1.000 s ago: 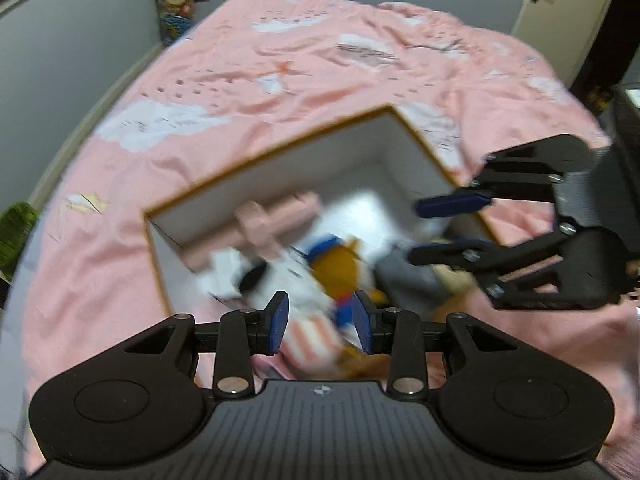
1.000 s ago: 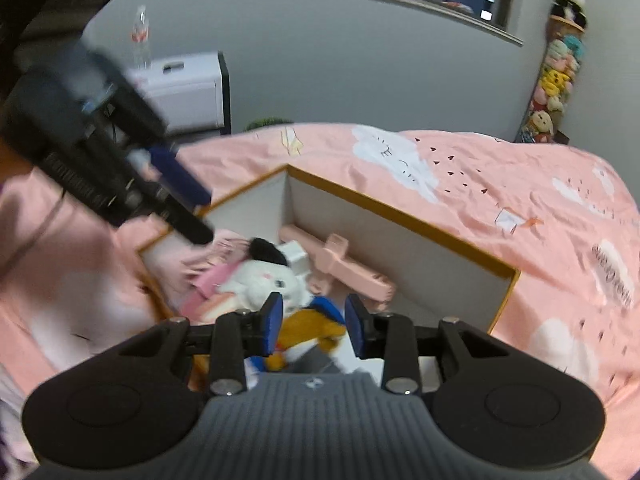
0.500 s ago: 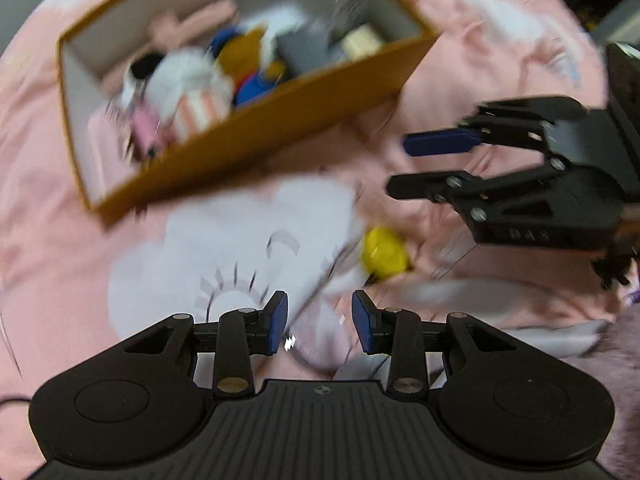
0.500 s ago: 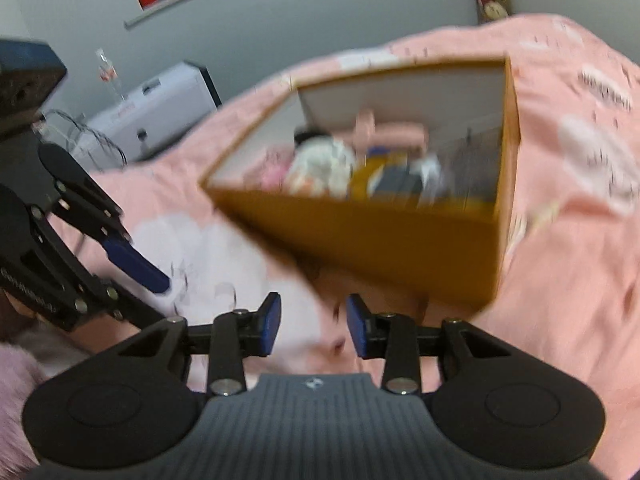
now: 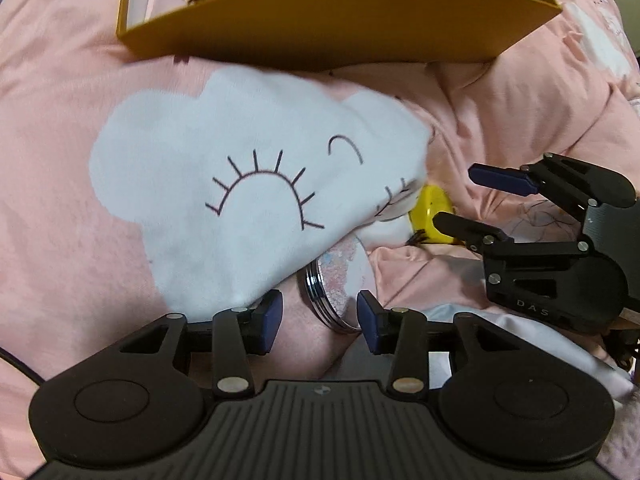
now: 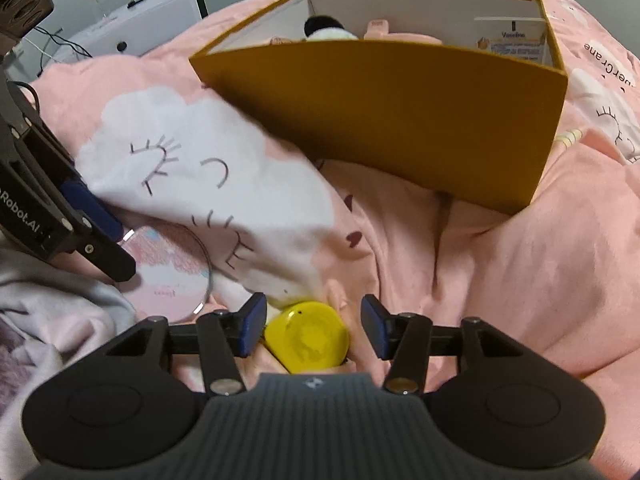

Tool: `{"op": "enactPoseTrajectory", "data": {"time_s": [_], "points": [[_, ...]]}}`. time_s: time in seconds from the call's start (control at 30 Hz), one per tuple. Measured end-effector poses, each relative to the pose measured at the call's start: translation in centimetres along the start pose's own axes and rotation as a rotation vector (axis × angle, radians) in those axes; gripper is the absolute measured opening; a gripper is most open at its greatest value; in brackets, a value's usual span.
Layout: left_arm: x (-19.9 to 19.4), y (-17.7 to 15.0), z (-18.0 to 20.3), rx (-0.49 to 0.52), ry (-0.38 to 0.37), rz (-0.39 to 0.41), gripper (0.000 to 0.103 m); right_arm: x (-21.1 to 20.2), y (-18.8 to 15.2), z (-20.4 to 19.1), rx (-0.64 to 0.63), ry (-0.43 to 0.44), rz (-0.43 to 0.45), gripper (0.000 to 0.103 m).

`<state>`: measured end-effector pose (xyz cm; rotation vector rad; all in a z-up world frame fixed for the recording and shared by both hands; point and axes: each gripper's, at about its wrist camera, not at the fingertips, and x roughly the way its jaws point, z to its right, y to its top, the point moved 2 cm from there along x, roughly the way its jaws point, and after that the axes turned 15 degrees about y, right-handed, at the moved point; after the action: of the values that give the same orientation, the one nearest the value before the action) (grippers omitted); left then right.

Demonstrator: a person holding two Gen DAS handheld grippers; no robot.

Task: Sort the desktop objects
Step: 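Move both tools to the round mirror and yellow tape measure on the bedding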

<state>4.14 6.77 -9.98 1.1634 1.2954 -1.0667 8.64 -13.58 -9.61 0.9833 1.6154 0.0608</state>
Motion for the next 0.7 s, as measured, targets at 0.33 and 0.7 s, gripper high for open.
{"op": "enactPoseTrajectory", "data": {"time_s": [0.33, 0.7], "points": [[1.6, 0.2, 0.9, -0.027, -0.018, 0.043, 0.042, 1.0, -0.7, 0.5, 0.017, 0.009, -0.022, 0.055], [-0.9, -0.2, 3.1, 0.09, 0.001, 0.238, 0.022, 1.4, -1.0, 0.6, 0.028, 0.03, -0.034, 0.055]]}}
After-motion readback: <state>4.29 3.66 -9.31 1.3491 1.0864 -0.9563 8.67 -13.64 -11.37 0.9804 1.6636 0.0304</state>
